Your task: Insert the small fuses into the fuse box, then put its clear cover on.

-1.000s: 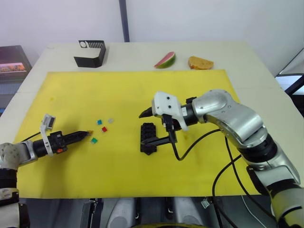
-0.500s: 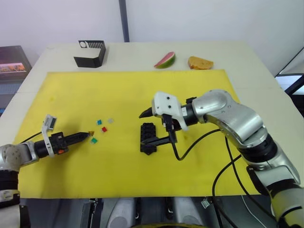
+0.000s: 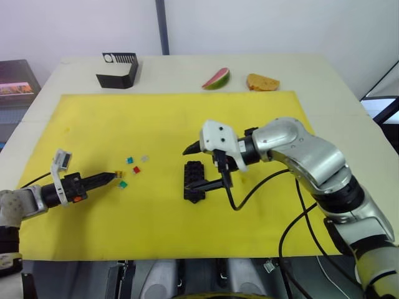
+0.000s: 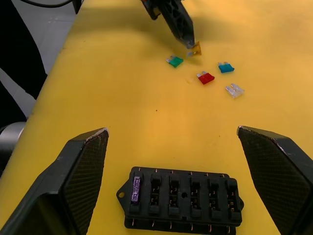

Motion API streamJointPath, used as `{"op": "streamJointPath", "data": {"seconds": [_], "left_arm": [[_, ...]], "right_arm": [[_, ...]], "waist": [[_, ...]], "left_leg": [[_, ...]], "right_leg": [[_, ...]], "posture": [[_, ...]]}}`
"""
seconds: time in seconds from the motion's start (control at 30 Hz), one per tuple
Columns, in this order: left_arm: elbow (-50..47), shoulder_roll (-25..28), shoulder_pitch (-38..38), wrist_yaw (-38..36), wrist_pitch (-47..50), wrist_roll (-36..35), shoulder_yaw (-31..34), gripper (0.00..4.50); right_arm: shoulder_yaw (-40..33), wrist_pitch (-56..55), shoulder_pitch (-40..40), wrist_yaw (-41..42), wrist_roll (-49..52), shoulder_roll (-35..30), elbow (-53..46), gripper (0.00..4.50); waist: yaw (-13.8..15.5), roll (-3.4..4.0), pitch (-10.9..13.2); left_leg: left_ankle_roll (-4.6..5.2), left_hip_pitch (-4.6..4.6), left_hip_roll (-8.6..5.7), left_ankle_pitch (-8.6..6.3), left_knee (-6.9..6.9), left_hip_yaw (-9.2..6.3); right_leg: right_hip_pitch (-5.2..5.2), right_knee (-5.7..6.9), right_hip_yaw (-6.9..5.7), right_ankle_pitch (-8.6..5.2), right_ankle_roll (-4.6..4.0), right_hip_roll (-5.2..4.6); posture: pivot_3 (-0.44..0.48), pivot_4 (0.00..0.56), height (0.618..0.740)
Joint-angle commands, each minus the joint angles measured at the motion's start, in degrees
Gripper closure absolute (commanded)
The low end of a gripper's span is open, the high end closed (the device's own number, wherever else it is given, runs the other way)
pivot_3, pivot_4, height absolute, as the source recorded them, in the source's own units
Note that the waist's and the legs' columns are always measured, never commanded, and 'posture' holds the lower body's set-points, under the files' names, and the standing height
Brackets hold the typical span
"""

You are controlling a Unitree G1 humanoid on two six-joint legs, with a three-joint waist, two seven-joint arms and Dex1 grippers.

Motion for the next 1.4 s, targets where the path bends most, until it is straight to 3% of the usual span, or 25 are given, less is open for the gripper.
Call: {"op": "streamJointPath", "data": {"seconds": [0.03, 0.17, 0.27, 0.47, 0.5, 0.57, 0.67, 1.17, 1.27, 1.4], "left_arm": [[-9.05, 1.65, -0.13, 1.37, 4.68, -6.90, 6.24, 4.49], [-21.52, -0.14, -3.06, 5.33, 10.15, -16.49, 8.61, 4.49], [-28.99, -2.37, -7.35, 9.34, 11.64, -22.97, 6.56, 4.49], [-33.88, -5.03, -14.28, 14.68, 11.09, -31.02, 1.43, 4.49], [-33.97, -5.26, -14.68, 15.18, 10.82, -31.75, 0.78, 4.50], [-33.84, -5.27, -15.04, 15.54, 10.14, -32.65, -0.46, 4.50], [-33.08, -4.99, -15.55, 15.45, 9.12, -33.17, -1.86, 4.50], [-33.21, -4.23, -16.04, 13.75, 3.95, -32.22, -7.21, 4.50], [-33.47, -3.76, -15.45, 13.59, 3.35, -32.34, -7.43, 4.50], [-33.32, -3.10, -14.89, 13.37, 2.69, -32.38, -7.56, 4.50]], "right_arm": [[-4.73, 1.72, -0.29, 0.22, 3.17, -0.55, -1.34, 0.00], [-13.50, 10.53, -0.83, -0.59, 12.86, 0.81, 0.23, 0.00], [-21.07, 21.49, -2.79, -2.58, 21.80, 2.32, 3.85, 0.00], [-29.30, 33.78, -4.96, -6.24, 32.87, 3.81, 7.25, 0.00], [-29.92, 34.87, -5.08, -7.09, 34.07, 4.23, 7.12, 0.28], [-30.50, 36.37, -4.89, -8.63, 36.13, 4.92, 6.22, 0.92], [-30.84, 38.00, -4.79, -11.24, 38.57, 6.39, 5.27, 2.26], [-30.43, 37.75, -6.34, -19.50, 43.88, 9.87, 6.18, 2.26], [-30.36, 37.65, -6.36, -20.22, 44.76, 9.61, 6.16, 3.06], [-30.15, 37.60, -6.37, -20.83, 45.57, 9.11, 6.16, 3.06]], "waist": [[0.01, -0.02, 0.01], [0.23, -0.04, 0.02], [0.13, -0.04, 0.02], [-0.20, -0.03, 0.02], [-0.35, -0.03, 0.02], [-0.36, -0.02, 0.02], [-0.13, -0.02, 0.02], [-0.11, -0.02, 0.02], [-0.09, -0.02, 0.02], [-0.08, -0.02, 0.02]], "left_leg": [[0.00, -0.01, 0.00, 0.00, 0.00, 0.00], [0.01, -0.03, 0.00, 0.00, 0.00, -0.02], [0.01, -0.01, 0.00, 0.00, 0.01, -0.05], [-0.03, 0.01, 0.00, 0.02, -0.03, -0.05], [-0.04, 0.01, 0.00, 0.02, -0.03, -0.04], [-0.05, 0.01, 0.00, 0.03, -0.04, -0.04], [-0.07, 0.01, 0.00, 0.04, -0.03, -0.04], [-0.17, 0.00, 0.00, 0.11, -0.01, -0.04], [-0.13, 0.00, 0.00, 0.08, -0.01, -0.04], [-0.08, 0.00, 0.00, 0.05, -0.01, -0.04]], "right_leg": [[0.00, 0.00, 0.00, 0.00, 0.00, 0.00], [0.02, -0.06, 0.00, 0.00, 0.00, -0.02], [0.12, -0.12, -0.01, 0.00, 0.01, -0.03], [0.09, -0.13, -0.02, 0.01, 0.01, 0.00], [0.09, -0.13, -0.02, 0.01, 0.01, 0.01], [0.08, -0.12, -0.02, 0.01, 0.01, 0.03], [0.08, -0.12, -0.02, 0.01, 0.01, 0.03], [0.09, -0.13, -0.02, 0.00, 0.01, 0.05], [0.10, -0.14, -0.02, 0.00, 0.01, 0.05], [0.10, -0.15, -0.02, 0.00, 0.01, 0.05]], "posture": [[0.000, 0.150, 0.740], [0.000, 0.150, 0.740], [0.000, 0.150, 0.740], [0.000, 0.150, 0.740], [0.000, 0.150, 0.740], [0.000, 0.150, 0.740], [0.000, 0.150, 0.740], [0.000, 0.150, 0.740], [0.000, 0.150, 0.740], [0.000, 0.150, 0.740]]}}
